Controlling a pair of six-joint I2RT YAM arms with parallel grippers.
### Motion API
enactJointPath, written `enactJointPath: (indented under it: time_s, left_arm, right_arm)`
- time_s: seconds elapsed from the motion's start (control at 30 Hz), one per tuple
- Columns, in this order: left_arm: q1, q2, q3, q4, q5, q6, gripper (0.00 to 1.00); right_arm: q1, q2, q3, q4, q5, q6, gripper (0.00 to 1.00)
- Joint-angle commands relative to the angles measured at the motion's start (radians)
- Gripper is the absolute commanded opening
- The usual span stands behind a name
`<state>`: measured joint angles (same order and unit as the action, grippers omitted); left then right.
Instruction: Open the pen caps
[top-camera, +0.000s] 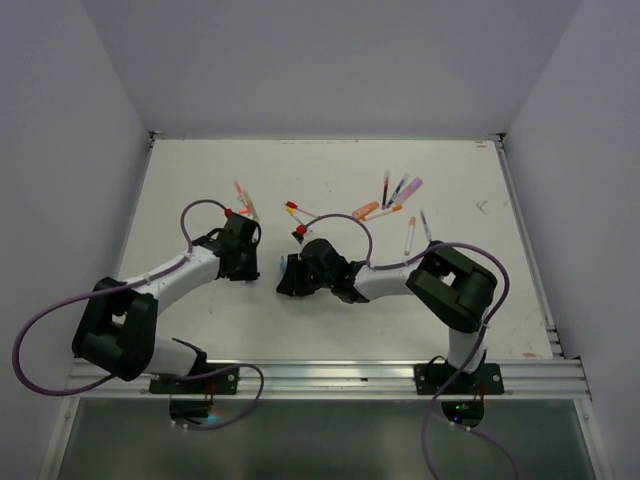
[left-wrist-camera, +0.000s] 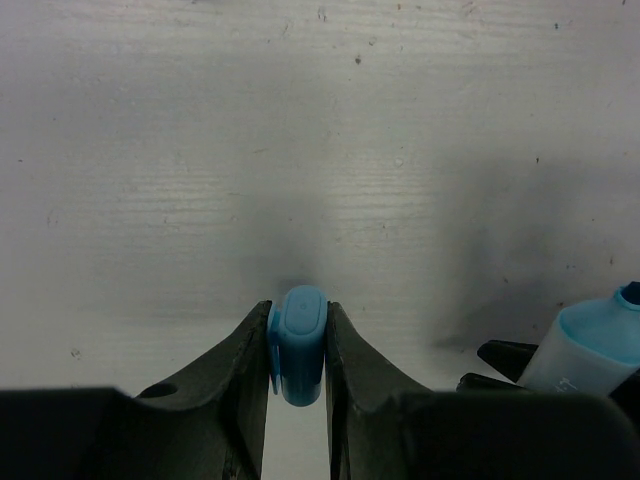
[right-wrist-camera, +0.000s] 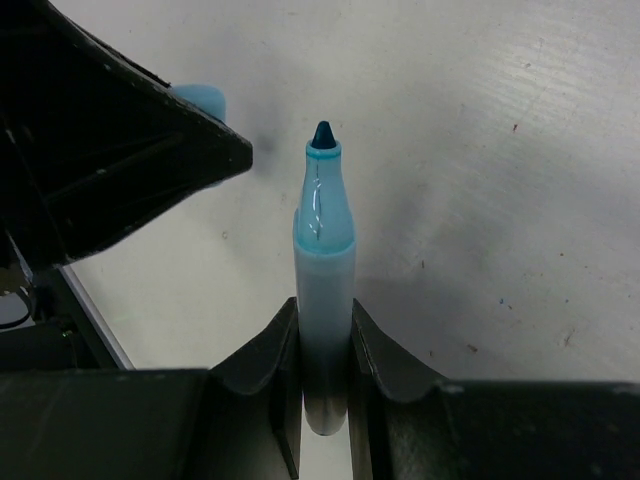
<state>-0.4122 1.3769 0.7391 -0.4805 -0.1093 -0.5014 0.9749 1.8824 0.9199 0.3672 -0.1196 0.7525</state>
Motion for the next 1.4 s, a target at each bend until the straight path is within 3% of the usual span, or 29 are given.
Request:
enactJointPath:
  time_s: [0.0,0.2,0.37,0.4,0.43,0.53,0.7,0.83,1.0,1.17,1.37]
  left_arm:
    - [0.009,0.03,-0.012,0.04,0.014,0.004,0.18]
    - [0.009,0.077,-0.026,0.082,0.02,-0.011,0.27]
    - [0.009,0.064,-0.02,0.08,0.011,-0.019,0.45]
    - [0.01,0.054,-0.012,0.071,0.008,-0.022,0.49]
    - [0.01,0.036,-0.006,0.065,-0.006,-0.023,0.62]
    - [0.013,-0.021,0.023,0.025,-0.036,-0.025,0.82]
    - [0.038,-0.175,0.107,-0.071,-0.125,-0.017,0.98]
    - [0.069,-0.301,0.138,-0.101,-0.254,-0.009,0.99]
    - [0.076,-0.4,0.115,-0.095,-0.297,-0.011,1.0]
    - [0.076,-0.397,0.102,-0.089,-0.28,-0.009,1.0]
    - [0.076,-0.306,0.117,-0.018,-0.228,-0.017,1.0]
  right_arm:
    - [0.002,0.021,0.039,0.045,0.032,0.03,0.0]
    - [0.004,0.041,0.054,0.041,0.023,0.028,0.01]
    - [0.004,0.064,0.074,0.036,0.006,0.031,0.06]
    - [0.004,0.067,0.076,0.036,0.006,0.034,0.07]
    - [0.004,0.073,0.08,0.035,0.006,0.036,0.09]
    - [0.005,0.086,0.094,0.03,0.003,0.045,0.14]
    - [0.004,0.109,0.117,0.016,0.012,0.074,0.24]
    - [0.007,0.135,0.155,0.003,0.011,0.1,0.31]
    - [0.019,0.165,0.197,-0.04,0.02,0.126,0.44]
    - [0.021,0.153,0.183,-0.054,0.037,0.151,0.51]
    - [0.019,0.031,0.123,-0.088,0.09,0.118,0.58]
